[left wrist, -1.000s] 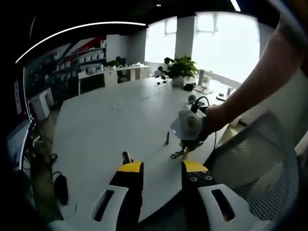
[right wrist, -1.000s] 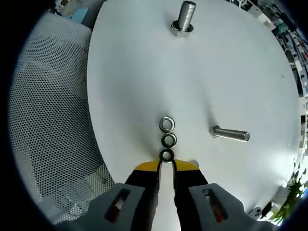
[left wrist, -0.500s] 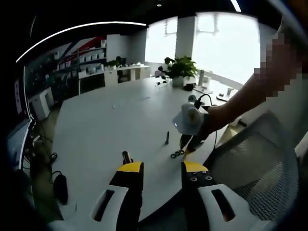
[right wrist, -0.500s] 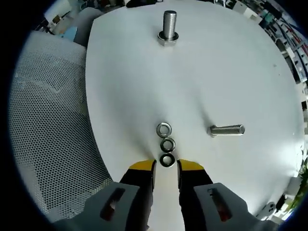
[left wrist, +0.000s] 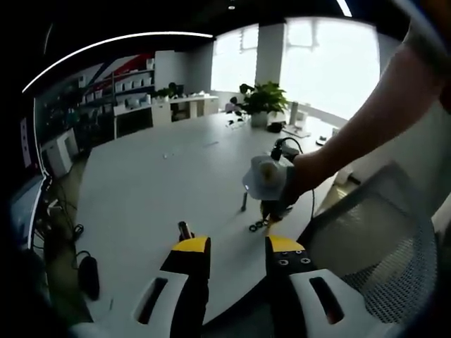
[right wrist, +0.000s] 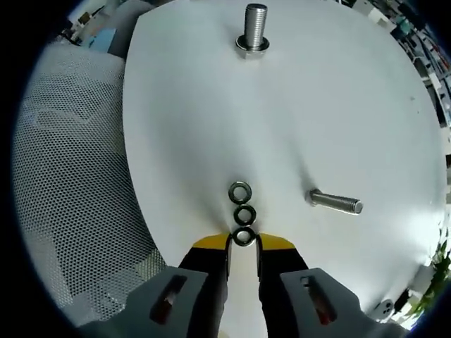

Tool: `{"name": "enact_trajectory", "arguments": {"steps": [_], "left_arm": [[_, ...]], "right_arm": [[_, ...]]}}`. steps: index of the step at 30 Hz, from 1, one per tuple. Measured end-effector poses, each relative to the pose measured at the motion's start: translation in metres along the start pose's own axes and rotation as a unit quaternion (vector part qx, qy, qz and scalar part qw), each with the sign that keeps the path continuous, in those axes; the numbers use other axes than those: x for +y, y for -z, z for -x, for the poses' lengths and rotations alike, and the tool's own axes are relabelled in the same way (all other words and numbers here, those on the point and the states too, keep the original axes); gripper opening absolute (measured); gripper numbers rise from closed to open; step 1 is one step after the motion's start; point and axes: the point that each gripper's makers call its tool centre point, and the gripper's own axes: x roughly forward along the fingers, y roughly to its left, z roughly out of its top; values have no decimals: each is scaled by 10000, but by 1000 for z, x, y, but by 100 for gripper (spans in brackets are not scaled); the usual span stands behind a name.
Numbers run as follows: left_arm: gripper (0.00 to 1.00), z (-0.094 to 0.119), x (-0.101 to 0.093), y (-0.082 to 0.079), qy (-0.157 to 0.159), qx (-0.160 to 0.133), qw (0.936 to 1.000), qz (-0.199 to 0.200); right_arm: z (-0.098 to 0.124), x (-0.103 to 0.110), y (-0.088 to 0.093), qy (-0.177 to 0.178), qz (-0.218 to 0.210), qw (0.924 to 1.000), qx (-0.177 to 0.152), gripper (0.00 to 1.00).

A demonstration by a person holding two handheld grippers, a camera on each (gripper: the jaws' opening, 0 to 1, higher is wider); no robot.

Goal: Place the washer onto the threaded stud by aligning its center hole with the stud, sliding it down to the base, and recovering from edge contact or off-axis alignment until the washer reaches the visible bottom stop.

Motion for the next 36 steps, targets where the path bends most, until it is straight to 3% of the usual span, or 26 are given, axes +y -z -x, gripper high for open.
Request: {"name": "enact_trajectory", "arguments": {"steps": [7,11,19,24,30,36], "left_arm": [[29,0,-1,0,4,18,10000,-21],[29,0,-1,0,12,8,10000,-20],[29,0,-1,0,22,-10,10000,-4],[29,1,-3,-2,111,-63,9999,54],[29,1,-1,-3,90,-102,9999,106],[29,0,-3,-3,135,-91,9998,78]], "right_arm": [[1,4,-1,359,369,9980,354,15],[1,3,-2,467,277,9977,415,15],[3,3,1,538,-63,9985,-79,14],[4,0,2,360,-666,9957,-527,14],[5,1,9,338,-574,9968,-439,13],[18,0,4,382,-779,9937,-710,13]]}}
